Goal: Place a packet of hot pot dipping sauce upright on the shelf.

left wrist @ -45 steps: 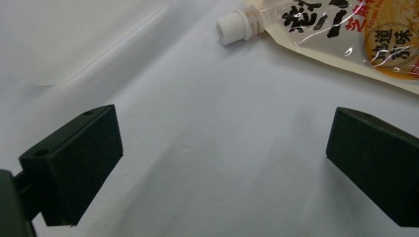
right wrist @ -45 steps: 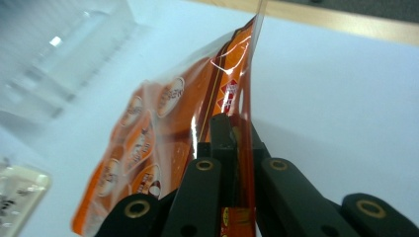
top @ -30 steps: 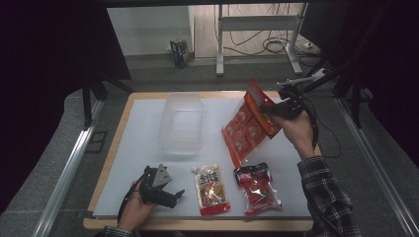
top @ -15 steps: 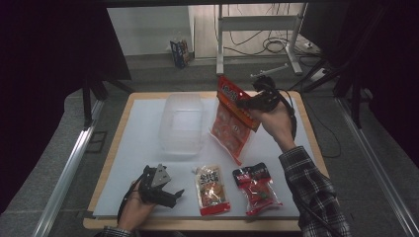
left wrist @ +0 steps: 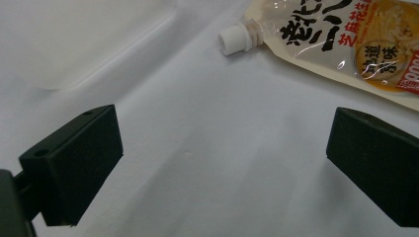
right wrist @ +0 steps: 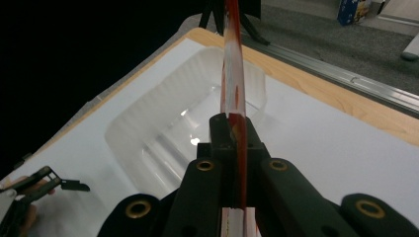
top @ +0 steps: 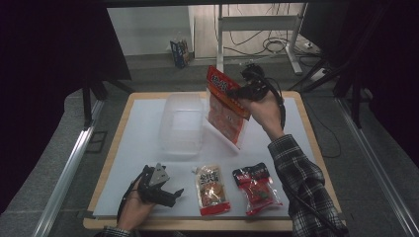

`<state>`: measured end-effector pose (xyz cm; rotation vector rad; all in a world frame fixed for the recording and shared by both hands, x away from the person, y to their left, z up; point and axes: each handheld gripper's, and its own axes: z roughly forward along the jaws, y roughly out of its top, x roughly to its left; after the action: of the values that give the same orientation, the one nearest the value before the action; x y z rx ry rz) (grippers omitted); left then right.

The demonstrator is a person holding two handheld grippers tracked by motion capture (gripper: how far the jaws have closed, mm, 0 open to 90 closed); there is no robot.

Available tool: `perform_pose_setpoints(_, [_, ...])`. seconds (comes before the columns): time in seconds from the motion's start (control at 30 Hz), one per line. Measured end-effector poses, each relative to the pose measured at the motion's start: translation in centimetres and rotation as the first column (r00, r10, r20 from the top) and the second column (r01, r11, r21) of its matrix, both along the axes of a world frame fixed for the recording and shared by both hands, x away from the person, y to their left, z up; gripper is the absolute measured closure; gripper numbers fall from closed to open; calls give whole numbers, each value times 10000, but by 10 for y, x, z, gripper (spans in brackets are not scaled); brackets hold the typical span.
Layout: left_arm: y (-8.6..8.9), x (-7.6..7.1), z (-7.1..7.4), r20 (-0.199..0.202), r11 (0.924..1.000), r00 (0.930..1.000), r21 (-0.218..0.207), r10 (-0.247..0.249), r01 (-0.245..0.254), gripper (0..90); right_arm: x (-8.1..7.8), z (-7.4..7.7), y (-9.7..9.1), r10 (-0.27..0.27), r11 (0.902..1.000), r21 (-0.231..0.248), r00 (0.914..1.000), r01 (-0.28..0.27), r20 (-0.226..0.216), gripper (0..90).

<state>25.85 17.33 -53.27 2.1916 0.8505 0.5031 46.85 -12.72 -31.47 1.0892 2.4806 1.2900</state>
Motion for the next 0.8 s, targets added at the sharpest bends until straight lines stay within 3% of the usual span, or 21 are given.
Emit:
perform_pose_setpoints(0.27, [1,0,1,-177,9993,9998,-365,23,-29,7,9,15,11,-60,9995,325,9999,55,161,888])
perform_pose_setpoints(0.8, [1,0,2,-208,9992,9998,-396,-45,36,7,29,27,52,13,9963,859,9998,-29,193,888])
